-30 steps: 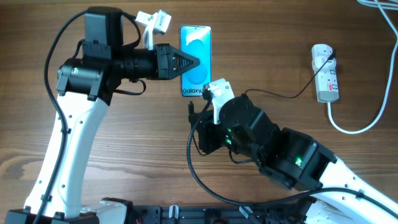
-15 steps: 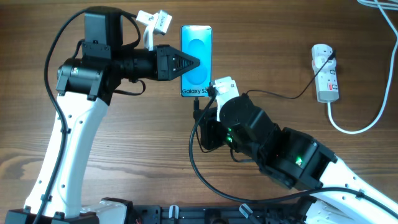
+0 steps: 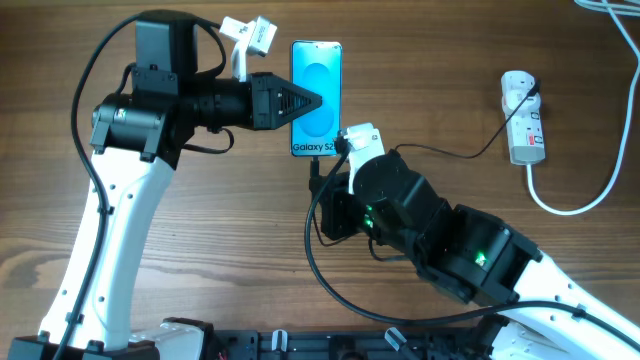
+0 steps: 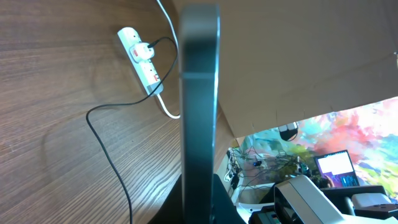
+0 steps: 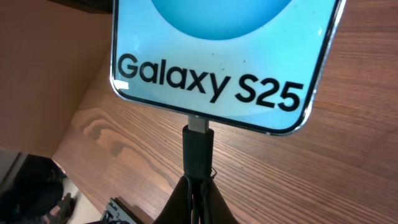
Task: Plug charger to phone and switch on socket
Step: 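Push the USB-C plug up into the phone's bottom port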
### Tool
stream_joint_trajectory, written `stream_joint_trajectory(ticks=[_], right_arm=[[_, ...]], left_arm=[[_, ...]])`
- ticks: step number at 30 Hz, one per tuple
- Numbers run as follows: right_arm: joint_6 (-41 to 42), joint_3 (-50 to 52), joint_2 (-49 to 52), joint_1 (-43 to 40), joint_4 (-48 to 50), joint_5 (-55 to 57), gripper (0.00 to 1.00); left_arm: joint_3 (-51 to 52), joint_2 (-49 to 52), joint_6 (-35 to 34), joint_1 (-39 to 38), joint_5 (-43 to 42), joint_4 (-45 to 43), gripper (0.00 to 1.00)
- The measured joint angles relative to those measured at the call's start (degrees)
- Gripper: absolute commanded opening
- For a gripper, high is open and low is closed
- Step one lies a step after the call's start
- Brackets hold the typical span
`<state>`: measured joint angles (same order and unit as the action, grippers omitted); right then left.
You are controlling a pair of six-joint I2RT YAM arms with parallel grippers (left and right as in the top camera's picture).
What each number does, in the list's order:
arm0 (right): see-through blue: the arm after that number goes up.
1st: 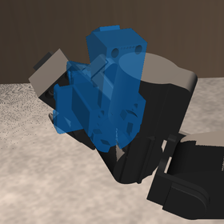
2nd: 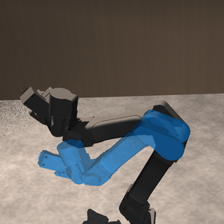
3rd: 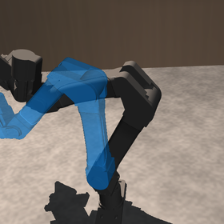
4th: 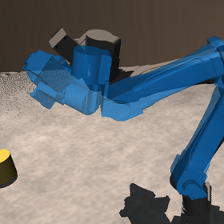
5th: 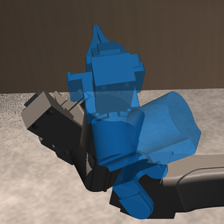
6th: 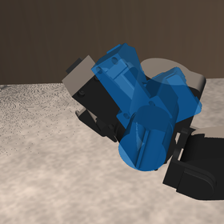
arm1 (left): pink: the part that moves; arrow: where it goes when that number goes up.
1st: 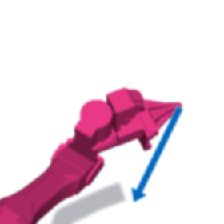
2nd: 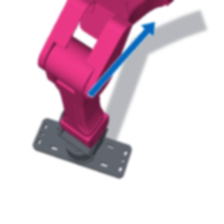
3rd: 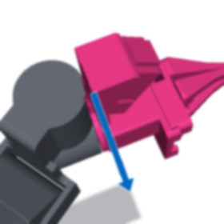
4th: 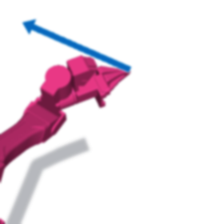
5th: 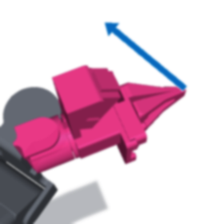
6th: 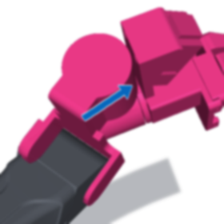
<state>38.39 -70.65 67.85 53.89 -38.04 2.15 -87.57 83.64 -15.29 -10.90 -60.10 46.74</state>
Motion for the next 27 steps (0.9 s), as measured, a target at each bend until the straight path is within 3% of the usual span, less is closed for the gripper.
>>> stream_joint_trajectory(ticks=[27], right_arm=[[-0.1, 0.0, 0.0, 0.0, 0.3, -0.2, 0.04]], left_arm=[[0.0, 0.0, 1.7, 0.0, -0.2, 0.7, 0.04]])
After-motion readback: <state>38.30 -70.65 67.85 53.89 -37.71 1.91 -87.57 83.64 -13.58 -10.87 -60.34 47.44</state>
